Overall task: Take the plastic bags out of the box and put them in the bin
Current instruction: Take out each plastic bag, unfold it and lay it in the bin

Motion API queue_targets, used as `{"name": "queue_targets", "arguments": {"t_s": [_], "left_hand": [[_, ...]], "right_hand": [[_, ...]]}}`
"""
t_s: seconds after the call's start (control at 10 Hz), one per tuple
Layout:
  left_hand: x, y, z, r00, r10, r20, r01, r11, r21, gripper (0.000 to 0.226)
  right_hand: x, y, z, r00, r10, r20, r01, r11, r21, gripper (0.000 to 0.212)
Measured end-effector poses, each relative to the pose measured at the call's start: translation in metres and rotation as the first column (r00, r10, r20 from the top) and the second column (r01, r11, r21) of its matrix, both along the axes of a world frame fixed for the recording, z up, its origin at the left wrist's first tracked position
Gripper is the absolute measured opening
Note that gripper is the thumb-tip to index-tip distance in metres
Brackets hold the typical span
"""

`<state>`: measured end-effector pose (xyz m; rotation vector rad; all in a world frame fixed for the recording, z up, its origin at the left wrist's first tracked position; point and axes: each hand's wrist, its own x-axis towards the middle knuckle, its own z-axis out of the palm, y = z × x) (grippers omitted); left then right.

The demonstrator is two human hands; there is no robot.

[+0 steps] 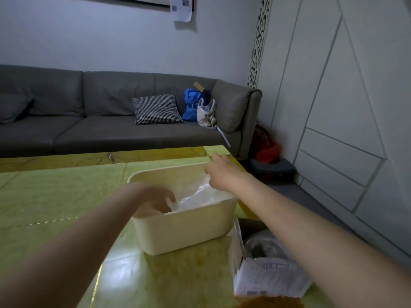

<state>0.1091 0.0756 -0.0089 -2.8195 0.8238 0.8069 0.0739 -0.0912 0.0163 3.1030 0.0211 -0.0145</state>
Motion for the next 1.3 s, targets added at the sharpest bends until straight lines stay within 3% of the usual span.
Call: {"name": "queue_targets", "arguments": {"t_s": [0.1, 0.2, 0.3, 0.4, 0.5, 0.6, 0.7, 0.8, 0.9, 1.0, 1.1, 1.2, 1.3], "left_hand": [[0.01, -0.003, -0.006, 0.984, -0.101, 0.147, 0.09, 0.993, 0.081, 0.049], [0.014, -0.012, -0.002, 0.988, -0.14, 0.069, 0.138, 0.99, 0.035, 0.043], [0.015, -0.004, -0.004, 0.969, -0.189, 0.157, 0.186, 0.982, 0.033, 0.051], [0.011, 0.003, 0.009, 0.992, 0.065, 0.111, -0.059, 0.996, -0.06, 0.052], [0.0, 0.005, 0.028, 0.981, 0.144, 0.129, -0.116, 0.972, -0.206, 0.039], [-0.014, -0.002, 0.047, 0.942, 0.174, 0.287, -0.052, 0.921, -0.386, 0.025], [-0.038, -0.027, 0.055, 0.95, 0.173, 0.261, 0.004, 0.826, -0.563, 0.021], [-0.072, -0.057, 0.051, 0.972, 0.055, 0.23, 0.099, 0.79, -0.605, 0.02], [-0.105, -0.08, 0.035, 0.963, -0.112, 0.245, 0.231, 0.809, -0.541, 0.023], [-0.129, -0.094, 0.019, 0.941, -0.229, 0.247, 0.311, 0.874, -0.374, 0.029], [-0.141, -0.101, 0.006, 0.925, -0.275, 0.262, 0.348, 0.89, -0.295, 0.028], [-0.144, -0.101, -0.004, 0.923, -0.215, 0.318, 0.325, 0.878, -0.351, 0.033], [-0.143, -0.097, -0.012, 0.905, -0.136, 0.404, 0.307, 0.864, -0.398, 0.036]], "right_hand": [[0.002, 0.011, 0.003, 0.991, 0.129, -0.024, -0.128, 0.991, 0.032, 0.035], [0.007, 0.018, -0.006, 0.94, 0.091, -0.33, -0.083, 0.996, 0.037, 0.048], [0.016, 0.016, -0.019, 0.879, 0.0, -0.478, -0.005, 1.0, -0.008, 0.055], [0.017, 0.017, -0.02, 0.88, 0.005, -0.476, 0.016, 0.999, 0.04, 0.056], [0.004, 0.013, -0.006, 0.934, 0.052, -0.354, 0.004, 0.988, 0.156, 0.057], [-0.021, -0.003, 0.02, 0.974, 0.063, -0.217, 0.011, 0.946, 0.325, 0.046], [-0.057, -0.024, 0.043, 0.985, 0.046, -0.166, 0.02, 0.929, 0.37, 0.018], [-0.096, -0.042, 0.048, 0.971, 0.002, -0.24, 0.072, 0.952, 0.298, 0.015], [-0.132, -0.054, 0.034, 0.956, -0.074, -0.283, 0.118, 0.983, 0.142, 0.015], [-0.155, -0.057, 0.013, 0.954, -0.165, -0.251, 0.17, 0.985, -0.002, 0.028], [-0.164, -0.05, -0.006, 0.963, -0.189, -0.194, 0.197, 0.98, 0.02, 0.01], [-0.166, -0.043, -0.016, 0.972, -0.222, -0.077, 0.229, 0.968, 0.103, 0.017], [-0.165, -0.043, -0.015, 0.97, -0.236, -0.052, 0.241, 0.944, 0.226, 0.012]]}}
